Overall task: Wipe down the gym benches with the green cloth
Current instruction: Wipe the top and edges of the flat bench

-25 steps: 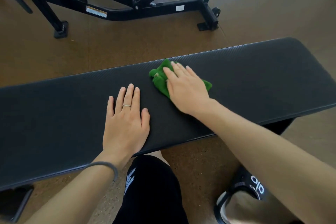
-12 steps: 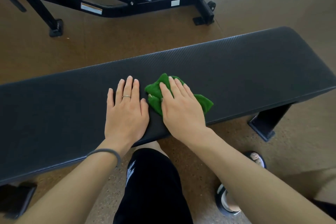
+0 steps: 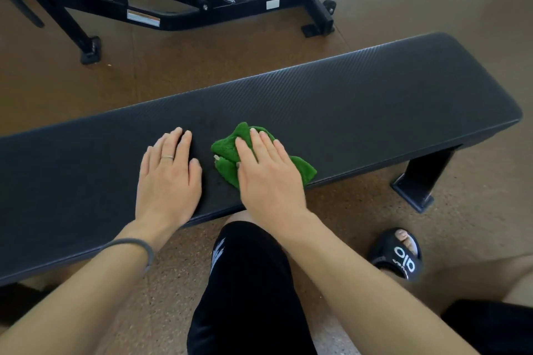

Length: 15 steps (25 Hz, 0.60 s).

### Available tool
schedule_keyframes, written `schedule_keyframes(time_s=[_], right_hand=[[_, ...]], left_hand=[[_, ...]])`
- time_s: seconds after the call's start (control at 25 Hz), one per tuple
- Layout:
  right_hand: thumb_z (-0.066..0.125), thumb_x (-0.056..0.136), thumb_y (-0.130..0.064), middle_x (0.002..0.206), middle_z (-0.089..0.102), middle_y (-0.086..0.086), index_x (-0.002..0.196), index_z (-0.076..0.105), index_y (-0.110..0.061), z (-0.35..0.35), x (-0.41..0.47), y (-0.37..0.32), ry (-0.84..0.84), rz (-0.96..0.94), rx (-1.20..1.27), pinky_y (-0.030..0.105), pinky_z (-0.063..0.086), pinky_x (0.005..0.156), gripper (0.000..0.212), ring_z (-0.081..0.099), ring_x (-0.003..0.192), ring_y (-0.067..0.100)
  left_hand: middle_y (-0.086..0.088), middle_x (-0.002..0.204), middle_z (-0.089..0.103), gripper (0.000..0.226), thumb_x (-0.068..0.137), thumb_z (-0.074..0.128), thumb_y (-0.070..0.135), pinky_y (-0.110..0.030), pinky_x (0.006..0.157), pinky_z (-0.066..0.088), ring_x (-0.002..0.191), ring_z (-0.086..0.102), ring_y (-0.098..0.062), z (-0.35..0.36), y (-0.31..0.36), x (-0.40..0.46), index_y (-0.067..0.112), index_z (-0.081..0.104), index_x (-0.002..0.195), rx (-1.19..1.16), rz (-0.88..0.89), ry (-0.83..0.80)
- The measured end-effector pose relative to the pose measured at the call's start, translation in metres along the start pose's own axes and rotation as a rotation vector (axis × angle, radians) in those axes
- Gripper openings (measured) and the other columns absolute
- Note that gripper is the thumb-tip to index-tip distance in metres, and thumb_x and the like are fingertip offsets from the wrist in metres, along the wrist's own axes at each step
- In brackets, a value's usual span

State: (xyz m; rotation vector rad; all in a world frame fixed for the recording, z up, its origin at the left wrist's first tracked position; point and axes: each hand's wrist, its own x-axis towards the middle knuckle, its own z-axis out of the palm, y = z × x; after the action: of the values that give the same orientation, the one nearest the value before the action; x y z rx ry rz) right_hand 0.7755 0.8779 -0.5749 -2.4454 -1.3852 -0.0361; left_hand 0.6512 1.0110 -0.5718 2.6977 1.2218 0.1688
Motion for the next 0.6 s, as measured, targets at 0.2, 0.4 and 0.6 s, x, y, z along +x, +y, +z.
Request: schedule_keyframes(time_s=[0.2, 0.4, 0.6], right_hand=[[0.038, 0.103, -0.019, 0.152, 0.048, 0.026, 0.145, 0.052, -0.002, -0.037, -0.010, 0.128, 0.080, 0.334, -0.138, 0.051, 0.033, 0.120, 0.047, 0.045, 0.142, 0.040], [0.037, 0.096, -0.018, 0.152, 0.045, 0.031, 0.146, 0.051, 0.000, 0.001, -0.015, 0.007, 0.065, 0.228, -0.134, 0.055, 0.032, 0.120, 0.055, 0.044, 0.142, 0.044], [0.043, 0.104, -0.025, 0.156, 0.045, 0.021, 0.149, 0.050, -0.008, -0.001, -0.003, 0.004, -0.062, -0.071, -0.063, 0.048, 0.031, 0.123, 0.048, 0.043, 0.147, 0.033]], left_hand=[[-0.003, 0.170, 0.021, 0.064, 0.104, 0.015, 0.038, -0.043, 0.129, 0.009, 0.158, 0.014, -0.022, 0.005, 0.002, -0.005, 0.015, 0.025, 0.162, 0.034, 0.028, -0.013], [-0.003, 0.170, 0.020, 0.058, 0.107, 0.022, 0.033, -0.044, 0.129, 0.008, 0.158, 0.014, -0.021, 0.007, -0.004, -0.004, 0.015, 0.023, 0.162, 0.037, 0.030, -0.010], [-0.002, 0.170, 0.021, 0.055, 0.109, 0.029, 0.030, -0.039, 0.129, 0.006, 0.158, 0.013, -0.018, 0.003, -0.006, -0.003, 0.015, 0.026, 0.162, -0.026, 0.057, -0.025]])
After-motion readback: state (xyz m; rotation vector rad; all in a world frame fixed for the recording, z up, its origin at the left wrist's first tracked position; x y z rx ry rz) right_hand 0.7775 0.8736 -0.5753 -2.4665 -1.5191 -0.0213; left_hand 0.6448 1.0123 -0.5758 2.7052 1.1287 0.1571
